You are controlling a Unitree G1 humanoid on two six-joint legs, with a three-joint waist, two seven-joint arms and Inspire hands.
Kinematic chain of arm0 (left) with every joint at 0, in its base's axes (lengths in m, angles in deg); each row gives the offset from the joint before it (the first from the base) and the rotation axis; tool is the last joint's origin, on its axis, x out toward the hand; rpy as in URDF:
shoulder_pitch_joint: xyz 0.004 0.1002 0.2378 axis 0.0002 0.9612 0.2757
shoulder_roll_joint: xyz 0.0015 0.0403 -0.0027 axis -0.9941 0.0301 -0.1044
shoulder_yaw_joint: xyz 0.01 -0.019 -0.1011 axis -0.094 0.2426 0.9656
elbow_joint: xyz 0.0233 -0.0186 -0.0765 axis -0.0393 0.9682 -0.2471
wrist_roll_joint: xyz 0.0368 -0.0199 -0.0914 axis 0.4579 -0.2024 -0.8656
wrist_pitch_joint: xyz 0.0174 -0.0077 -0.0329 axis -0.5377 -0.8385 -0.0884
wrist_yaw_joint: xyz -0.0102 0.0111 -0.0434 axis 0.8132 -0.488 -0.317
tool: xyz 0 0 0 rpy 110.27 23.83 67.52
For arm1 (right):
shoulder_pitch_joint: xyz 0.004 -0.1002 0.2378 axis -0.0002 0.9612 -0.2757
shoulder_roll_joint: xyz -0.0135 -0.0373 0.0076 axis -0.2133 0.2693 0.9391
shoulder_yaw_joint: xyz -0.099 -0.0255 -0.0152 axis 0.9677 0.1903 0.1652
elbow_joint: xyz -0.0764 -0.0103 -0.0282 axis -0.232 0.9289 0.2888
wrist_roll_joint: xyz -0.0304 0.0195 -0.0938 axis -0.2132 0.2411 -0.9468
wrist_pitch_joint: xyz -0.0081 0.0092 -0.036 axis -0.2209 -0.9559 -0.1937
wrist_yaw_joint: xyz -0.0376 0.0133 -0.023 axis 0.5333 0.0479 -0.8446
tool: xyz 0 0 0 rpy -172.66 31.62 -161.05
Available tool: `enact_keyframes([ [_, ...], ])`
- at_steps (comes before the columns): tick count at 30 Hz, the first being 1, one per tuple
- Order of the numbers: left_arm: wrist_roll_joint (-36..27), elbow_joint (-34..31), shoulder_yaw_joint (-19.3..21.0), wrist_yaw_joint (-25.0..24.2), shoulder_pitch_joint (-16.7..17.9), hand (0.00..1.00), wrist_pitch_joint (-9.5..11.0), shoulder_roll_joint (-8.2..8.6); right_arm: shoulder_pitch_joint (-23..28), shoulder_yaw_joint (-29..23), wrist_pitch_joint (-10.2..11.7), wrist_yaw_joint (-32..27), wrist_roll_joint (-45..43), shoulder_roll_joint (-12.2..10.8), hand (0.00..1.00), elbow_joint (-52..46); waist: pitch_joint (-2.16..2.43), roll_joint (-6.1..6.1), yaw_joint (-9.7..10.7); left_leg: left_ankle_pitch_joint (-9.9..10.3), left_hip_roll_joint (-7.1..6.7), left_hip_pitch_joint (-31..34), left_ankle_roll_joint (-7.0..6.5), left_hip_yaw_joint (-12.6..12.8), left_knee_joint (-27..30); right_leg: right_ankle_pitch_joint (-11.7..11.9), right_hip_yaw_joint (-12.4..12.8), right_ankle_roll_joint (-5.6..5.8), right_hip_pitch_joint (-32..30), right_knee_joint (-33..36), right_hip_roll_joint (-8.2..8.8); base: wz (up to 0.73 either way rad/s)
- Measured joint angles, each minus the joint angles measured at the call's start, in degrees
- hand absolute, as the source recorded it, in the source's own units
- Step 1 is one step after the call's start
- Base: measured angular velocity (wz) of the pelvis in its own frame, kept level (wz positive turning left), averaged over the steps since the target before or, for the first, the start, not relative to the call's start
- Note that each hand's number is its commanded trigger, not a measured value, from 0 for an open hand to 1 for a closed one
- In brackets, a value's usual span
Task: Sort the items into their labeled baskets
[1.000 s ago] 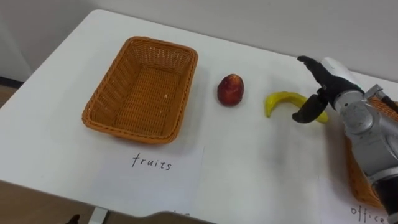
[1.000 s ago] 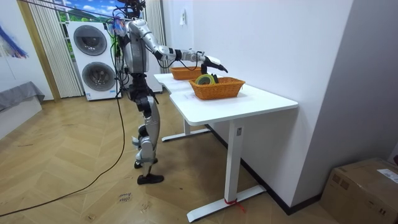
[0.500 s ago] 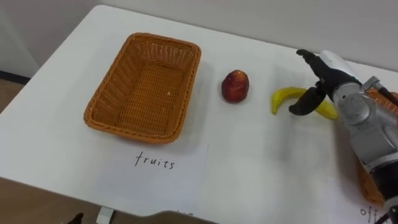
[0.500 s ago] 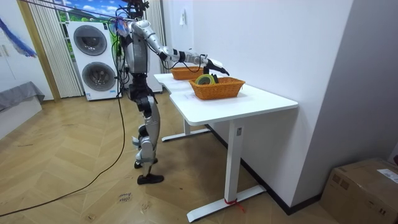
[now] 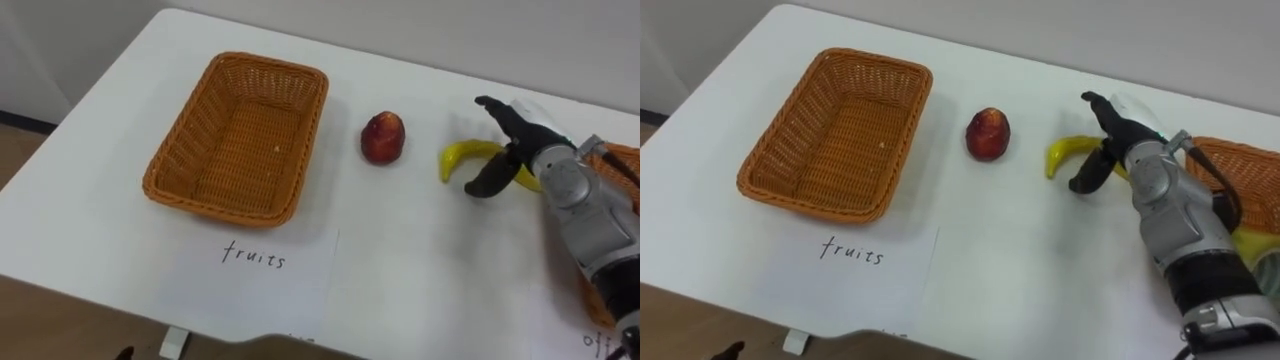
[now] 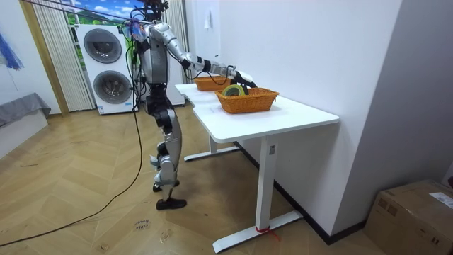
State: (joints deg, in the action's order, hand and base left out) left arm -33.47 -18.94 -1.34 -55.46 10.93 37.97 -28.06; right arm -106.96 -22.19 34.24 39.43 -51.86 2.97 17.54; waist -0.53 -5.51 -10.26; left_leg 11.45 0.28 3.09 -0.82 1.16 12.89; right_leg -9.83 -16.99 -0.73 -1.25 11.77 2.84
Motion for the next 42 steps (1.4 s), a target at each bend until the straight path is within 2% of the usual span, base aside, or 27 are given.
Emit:
enact_keyframes([
  [8,0.0,1.7,-1.0,1.0,-0.2,0.00,1.5,-0.46,-1.6,0.5,1.4,-2.3,1.1,0.0,0.00,4.2,-0.04,0.09,-0.1,0.0,0.01,0.3,0.00,-0.1,0.4,0.0,-0.4,0.00,0.1,-0.1,-0.11,0.01],
  [15,0.3,2.1,-0.9,1.1,-0.5,0.00,1.5,-0.56,-1.8,0.5,1.7,-2.7,1.0,0.0,0.00,5.0,-0.02,0.09,-0.5,0.0,0.06,1.0,0.01,-0.1,0.6,0.3,-0.5,-0.10,-0.5,0.0,-0.30,0.00],
  [25,0.2,4.4,-1.0,0.9,-3.1,0.00,1.5,-0.61,-4.7,0.6,2.3,-3.5,1.0,0.2,0.00,8.4,0.01,0.14,-1.0,-0.4,0.08,2.3,0.13,-0.1,0.5,0.6,-0.5,-0.26,-1.8,0.0,-0.37,0.00],
  [32,0.2,4.8,-1.0,0.9,-3.7,0.00,1.5,-0.63,-4.7,0.8,2.6,-3.5,1.0,0.4,0.00,8.5,-0.17,0.43,-1.1,-0.4,0.09,2.4,0.15,-0.2,0.4,0.6,-0.6,-0.28,-2.0,0.0,-0.38,0.00],
  [42,0.6,6.0,-1.0,0.7,-3.9,0.00,1.5,-0.64,-7.3,1.9,2.5,-1.7,4.2,0.9,0.00,13.4,0.11,0.02,-1.5,-0.5,0.13,2.3,0.21,-0.2,0.1,0.6,-0.9,-0.32,-2.0,0.0,-0.37,0.00],
])
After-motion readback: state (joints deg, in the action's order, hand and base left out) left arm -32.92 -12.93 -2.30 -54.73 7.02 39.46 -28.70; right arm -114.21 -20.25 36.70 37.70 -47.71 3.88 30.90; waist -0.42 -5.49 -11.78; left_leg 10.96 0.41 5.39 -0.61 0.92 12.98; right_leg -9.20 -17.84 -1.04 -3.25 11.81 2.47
